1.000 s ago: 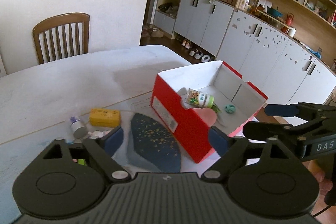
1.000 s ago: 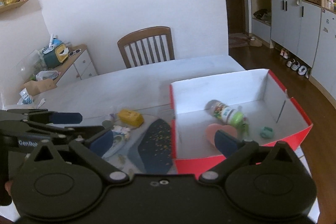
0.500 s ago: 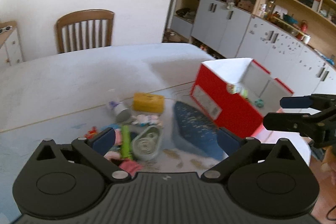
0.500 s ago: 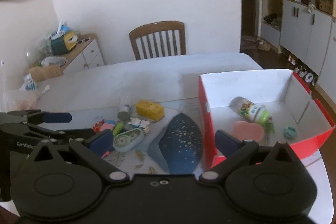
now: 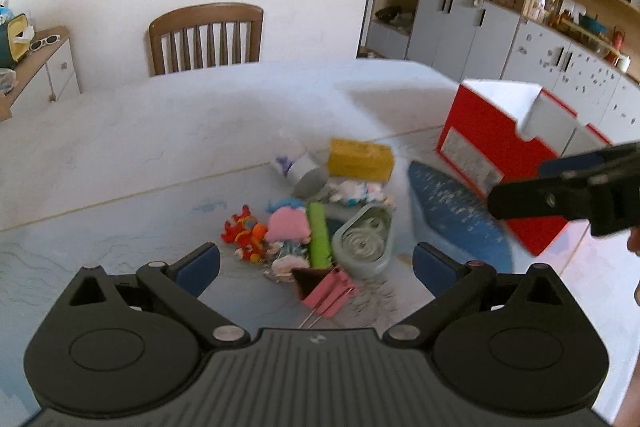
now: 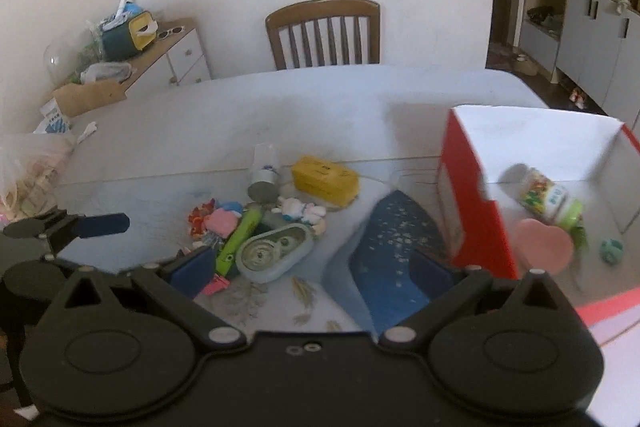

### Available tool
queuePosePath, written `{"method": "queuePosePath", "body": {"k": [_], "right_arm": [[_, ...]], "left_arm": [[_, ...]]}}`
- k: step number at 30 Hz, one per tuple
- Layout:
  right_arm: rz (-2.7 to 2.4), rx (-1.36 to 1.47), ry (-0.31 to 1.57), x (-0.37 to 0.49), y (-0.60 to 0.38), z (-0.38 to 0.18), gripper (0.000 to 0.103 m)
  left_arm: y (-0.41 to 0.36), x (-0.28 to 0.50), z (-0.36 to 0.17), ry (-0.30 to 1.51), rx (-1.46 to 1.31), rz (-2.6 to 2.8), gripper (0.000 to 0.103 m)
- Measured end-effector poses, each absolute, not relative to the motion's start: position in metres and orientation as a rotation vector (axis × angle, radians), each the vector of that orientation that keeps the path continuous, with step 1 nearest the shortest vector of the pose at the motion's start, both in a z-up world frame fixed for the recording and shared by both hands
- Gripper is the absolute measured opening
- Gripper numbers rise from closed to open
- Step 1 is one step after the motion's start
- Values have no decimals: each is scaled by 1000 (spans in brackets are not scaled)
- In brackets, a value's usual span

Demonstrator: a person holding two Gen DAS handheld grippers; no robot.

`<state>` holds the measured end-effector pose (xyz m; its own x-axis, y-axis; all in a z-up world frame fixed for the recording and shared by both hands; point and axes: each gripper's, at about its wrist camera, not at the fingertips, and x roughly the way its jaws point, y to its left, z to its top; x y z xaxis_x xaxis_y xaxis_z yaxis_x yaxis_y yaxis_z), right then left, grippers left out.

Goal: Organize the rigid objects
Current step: 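Grasp the pink binder clip with the left tool while the right tool grasps the correction tape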

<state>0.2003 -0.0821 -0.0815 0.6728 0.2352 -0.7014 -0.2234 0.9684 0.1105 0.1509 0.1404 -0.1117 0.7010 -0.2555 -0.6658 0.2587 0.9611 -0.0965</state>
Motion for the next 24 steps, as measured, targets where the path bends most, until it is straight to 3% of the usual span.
{"method": "queuePosePath", "body": {"k": [24], "right_arm": [[189,14,977,289,-40,-146,97]], "left_arm": [[138,173,-154,834,-26,-261,102]]}}
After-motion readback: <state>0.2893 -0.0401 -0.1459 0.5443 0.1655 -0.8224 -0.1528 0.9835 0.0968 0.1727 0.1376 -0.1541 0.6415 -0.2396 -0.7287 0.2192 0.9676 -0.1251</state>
